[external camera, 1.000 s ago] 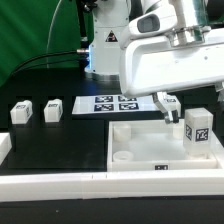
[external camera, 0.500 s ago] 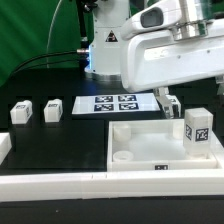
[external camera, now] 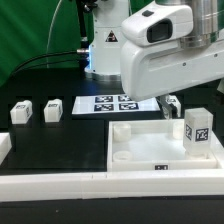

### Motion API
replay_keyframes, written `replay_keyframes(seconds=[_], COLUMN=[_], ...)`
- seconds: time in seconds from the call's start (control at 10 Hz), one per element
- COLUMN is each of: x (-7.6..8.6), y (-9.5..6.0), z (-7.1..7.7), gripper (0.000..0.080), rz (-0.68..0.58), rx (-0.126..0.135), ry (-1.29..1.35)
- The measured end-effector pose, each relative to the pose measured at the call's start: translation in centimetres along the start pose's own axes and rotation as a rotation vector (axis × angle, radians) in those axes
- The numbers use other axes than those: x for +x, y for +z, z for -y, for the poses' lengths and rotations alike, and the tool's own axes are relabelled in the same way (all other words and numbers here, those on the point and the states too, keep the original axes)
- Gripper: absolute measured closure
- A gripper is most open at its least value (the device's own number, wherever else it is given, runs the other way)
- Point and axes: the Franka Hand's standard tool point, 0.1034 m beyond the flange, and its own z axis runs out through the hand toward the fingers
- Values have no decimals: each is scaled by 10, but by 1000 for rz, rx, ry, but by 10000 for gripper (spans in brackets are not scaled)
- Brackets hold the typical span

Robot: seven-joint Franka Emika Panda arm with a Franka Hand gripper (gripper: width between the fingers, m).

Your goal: Assemble one leg

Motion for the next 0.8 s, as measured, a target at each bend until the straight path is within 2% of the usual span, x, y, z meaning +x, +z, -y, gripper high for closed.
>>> replay_keyframes(seconds=[0.4, 0.8], x=[1, 3], y=[2, 11], z=[1, -1], gripper=[150, 150], rz=[-5, -25], rx=[-1, -3], ry=[46, 44])
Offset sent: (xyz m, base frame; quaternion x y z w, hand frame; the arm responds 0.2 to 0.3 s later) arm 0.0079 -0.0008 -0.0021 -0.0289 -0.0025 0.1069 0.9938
